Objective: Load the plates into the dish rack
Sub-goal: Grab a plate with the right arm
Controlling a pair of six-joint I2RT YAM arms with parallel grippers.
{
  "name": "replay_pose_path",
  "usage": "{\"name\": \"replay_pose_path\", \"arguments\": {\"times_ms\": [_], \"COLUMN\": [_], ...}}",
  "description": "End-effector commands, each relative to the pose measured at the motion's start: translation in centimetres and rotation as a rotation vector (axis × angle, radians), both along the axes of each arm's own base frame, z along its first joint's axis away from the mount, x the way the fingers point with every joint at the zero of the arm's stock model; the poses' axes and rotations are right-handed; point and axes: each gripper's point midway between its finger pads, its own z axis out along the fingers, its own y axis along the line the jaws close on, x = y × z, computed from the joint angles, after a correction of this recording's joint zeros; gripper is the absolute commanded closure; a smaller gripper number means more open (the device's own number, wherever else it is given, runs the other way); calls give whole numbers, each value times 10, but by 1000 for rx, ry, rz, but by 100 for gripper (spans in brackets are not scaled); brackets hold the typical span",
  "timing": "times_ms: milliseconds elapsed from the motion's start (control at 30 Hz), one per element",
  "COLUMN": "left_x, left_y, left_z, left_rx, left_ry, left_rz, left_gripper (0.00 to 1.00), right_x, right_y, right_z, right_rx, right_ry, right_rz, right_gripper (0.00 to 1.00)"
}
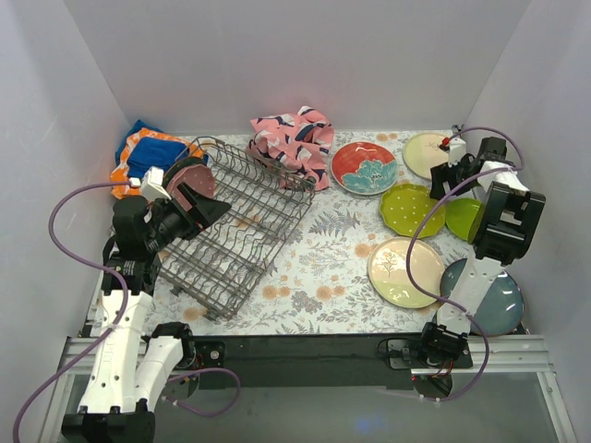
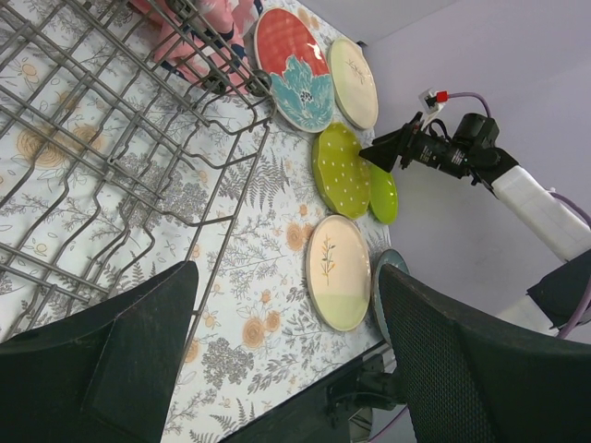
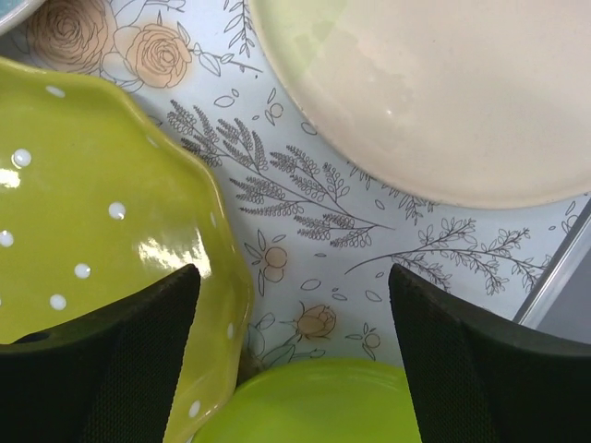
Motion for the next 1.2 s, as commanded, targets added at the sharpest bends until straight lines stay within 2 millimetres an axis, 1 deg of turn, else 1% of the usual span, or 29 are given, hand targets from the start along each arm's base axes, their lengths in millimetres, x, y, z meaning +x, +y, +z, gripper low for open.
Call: {"name": "replay_pose_path", "arguments": {"times_ms": [0, 100, 133, 200, 233, 267, 300, 333, 400, 433, 533, 600, 700, 733, 800, 833, 1000, 1133, 1167], "left_x": [3, 6, 6, 6, 7, 7, 7, 7, 7, 8, 7, 8, 8, 8, 8, 8, 8, 6, 5], "left_y": [0, 0, 0, 0, 0, 0, 0, -1, -1, -1, -3, -4, -7, -9, -11, -13, -20, -25, -27], "left_z": [2, 4, 5, 6, 6, 5, 5, 6, 6, 6, 7, 7, 7, 7, 7, 5, 5, 3, 1], "left_rx": [-3, -4, -2, -3, -3, -4, -4, -6, -9, -11, -16, -23, -45, -52, -73, -85, -133, -172, -179], "left_ry": [-4, -1, -5, -5, -4, -1, 0, -3, 0, 0, 1, 2, 11, 14, 24, 37, 64, 91, 102], "left_rz": [1, -5, -3, -6, -6, -6, -6, -8, -9, -8, -16, -24, -41, -48, -58, -70, -105, -130, -138], "left_gripper": [22, 22, 22, 22, 22, 22, 22, 22, 22, 22, 22, 22, 23, 23, 24, 24, 26, 27, 27], "right_x": [20, 15, 14, 8, 6, 1, 0, -2, -9, -10, -21, -28, -37, -39, -42, -43, -46, -51, -52], "right_y": [2, 7, 9, 15, 17, 21, 22, 23, 26, 27, 35, 39, 44, 46, 50, 51, 62, 75, 79], "right_z": [10, -1, -3, -10, -10, -13, -18, -21, -28, -28, -32, -33, -37, -37, -39, -39, -34, -23, -17], "right_rx": [-1, 30, 42, 81, 93, 115, 125, 132, 151, 155, 195, 213, 239, 245, 274, 285, 366, 442, 469], "right_ry": [-65, -27, -17, 27, 39, 69, 87, 100, 137, 143, 190, 205, 229, 237, 256, 264, 293, 296, 288], "right_rz": [27, 35, 39, 52, 55, 62, 62, 65, 67, 70, 77, 84, 90, 88, 75, 68, 24, 24, 30], "right_gripper": [16, 23, 28, 32, 37, 39, 41, 45, 51, 55, 64, 67, 76, 83, 90, 98, 99, 99, 99]}}
